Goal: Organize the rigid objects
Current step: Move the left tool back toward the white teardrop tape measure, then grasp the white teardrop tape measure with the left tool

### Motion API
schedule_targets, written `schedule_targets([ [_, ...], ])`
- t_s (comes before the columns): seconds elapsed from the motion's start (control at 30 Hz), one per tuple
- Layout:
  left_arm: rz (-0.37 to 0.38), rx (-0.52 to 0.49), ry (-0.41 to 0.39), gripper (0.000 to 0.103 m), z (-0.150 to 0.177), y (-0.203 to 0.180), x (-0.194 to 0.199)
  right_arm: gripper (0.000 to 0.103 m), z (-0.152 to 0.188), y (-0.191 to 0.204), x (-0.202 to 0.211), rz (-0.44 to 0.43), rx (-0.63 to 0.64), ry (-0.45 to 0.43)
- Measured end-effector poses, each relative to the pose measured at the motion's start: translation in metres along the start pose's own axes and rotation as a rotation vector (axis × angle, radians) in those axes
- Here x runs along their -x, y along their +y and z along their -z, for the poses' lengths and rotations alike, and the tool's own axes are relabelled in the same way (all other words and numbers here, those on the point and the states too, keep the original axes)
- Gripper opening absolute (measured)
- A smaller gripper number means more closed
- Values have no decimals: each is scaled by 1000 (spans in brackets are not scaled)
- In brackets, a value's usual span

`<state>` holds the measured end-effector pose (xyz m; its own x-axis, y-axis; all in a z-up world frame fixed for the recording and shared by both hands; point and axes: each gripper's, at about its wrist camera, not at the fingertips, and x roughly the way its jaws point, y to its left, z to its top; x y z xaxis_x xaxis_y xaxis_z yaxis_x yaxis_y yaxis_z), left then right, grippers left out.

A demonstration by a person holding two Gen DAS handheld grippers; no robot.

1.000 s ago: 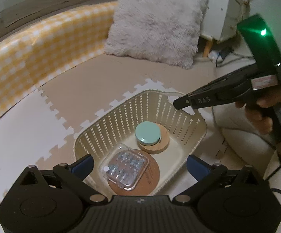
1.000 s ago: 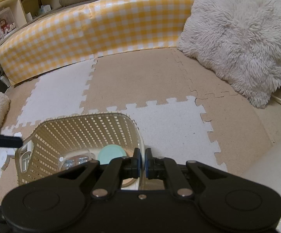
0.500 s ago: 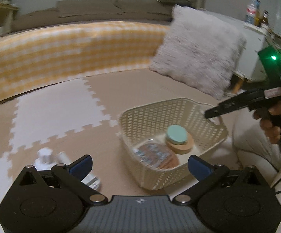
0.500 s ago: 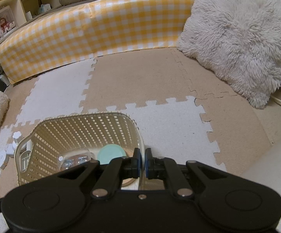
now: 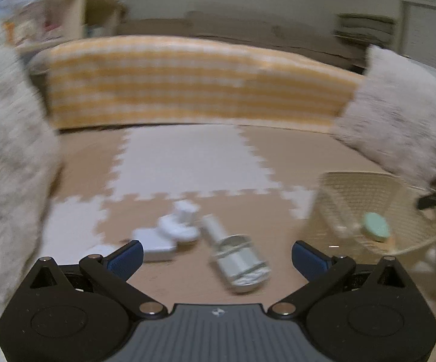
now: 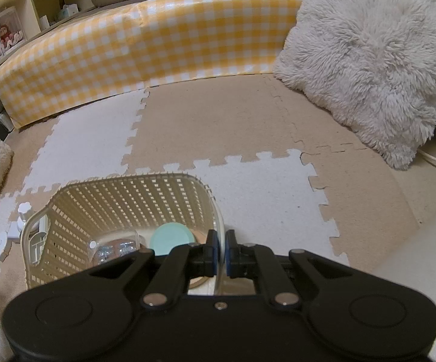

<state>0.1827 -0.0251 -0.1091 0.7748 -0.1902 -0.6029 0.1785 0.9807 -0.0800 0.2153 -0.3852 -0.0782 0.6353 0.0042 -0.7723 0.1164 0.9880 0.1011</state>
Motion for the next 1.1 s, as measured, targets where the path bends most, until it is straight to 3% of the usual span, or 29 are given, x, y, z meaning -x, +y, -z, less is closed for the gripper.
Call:
schedule_targets([
  [0.2,-122,130,27,103,10,42,-12,6,0,0,0,3,3,1],
  [0.43,-194,214,72,101,16,71,-25,6,0,1,0,4,4,1],
  [0.63,-223,196,85,81,20,79,-37,6,0,0,0,4,4,1],
  [0.8,-261,143,74,76,22,77,-46,6,0,1,0,5,5,1],
  [0.93,-258,131,64,62,22,78,-52,6,-1,1,0,6,6,1],
  [1.1,-259,126,44,60,21,80,-57,6,-1,1,0,7,7,1],
])
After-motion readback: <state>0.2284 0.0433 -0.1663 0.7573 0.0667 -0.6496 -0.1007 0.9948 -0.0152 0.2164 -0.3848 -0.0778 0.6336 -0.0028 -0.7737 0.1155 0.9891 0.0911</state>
